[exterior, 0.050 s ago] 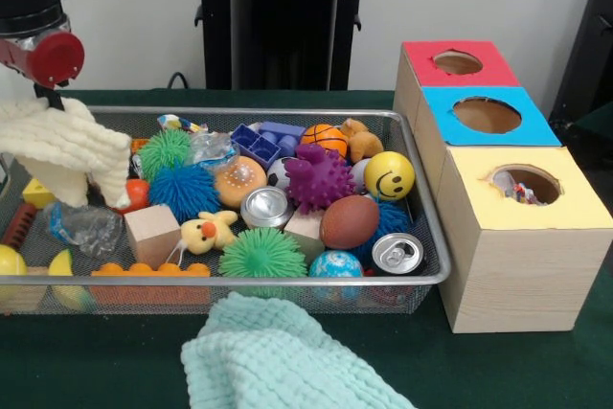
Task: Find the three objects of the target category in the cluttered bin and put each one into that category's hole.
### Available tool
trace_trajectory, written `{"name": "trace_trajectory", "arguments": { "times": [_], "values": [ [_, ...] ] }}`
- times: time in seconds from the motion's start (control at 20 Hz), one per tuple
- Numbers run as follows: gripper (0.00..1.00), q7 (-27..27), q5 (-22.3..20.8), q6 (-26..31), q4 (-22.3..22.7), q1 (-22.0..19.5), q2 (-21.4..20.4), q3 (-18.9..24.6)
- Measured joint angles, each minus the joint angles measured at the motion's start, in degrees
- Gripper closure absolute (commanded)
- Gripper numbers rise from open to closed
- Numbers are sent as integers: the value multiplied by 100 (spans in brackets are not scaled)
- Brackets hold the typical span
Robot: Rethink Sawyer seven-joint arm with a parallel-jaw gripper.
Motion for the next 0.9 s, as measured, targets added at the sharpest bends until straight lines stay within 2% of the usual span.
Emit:
{"name": "trace_trajectory", "arguments": {
  "times": [0.5, 0.9],
  "values": [
    [100, -8, -27, -63, 136, 23, -1, 96],
    [100, -8, -48, -71, 337, 202, -1, 97]
  ]
}}
